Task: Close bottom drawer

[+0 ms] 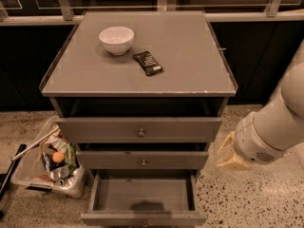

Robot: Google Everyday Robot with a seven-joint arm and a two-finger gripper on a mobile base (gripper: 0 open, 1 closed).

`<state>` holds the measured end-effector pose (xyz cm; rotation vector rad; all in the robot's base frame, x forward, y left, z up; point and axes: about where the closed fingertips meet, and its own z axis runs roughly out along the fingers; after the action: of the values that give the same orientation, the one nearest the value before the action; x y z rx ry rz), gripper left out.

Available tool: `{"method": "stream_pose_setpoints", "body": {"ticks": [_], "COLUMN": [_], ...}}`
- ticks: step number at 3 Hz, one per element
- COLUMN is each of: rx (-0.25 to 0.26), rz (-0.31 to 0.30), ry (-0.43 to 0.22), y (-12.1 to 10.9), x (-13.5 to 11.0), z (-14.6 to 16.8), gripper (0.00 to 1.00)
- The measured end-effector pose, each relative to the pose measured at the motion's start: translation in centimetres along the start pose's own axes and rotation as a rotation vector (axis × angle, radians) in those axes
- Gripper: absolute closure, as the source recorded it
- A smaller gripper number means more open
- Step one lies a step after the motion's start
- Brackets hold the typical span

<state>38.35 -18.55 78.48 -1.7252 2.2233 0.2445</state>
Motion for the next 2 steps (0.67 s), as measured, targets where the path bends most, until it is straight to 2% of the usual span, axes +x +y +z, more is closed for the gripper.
{"method": "stream_pose_setpoints", "body": {"ticks": [1,2], "rx": [-0.019,-0.070], "rz": [0.004,0.056], "ry": [-0.011,-0.047], "y": [0.3,0.6], "x": [-0.2,0.0], "z": [1.1,6.1], "gripper": [1.00,1.00]}}
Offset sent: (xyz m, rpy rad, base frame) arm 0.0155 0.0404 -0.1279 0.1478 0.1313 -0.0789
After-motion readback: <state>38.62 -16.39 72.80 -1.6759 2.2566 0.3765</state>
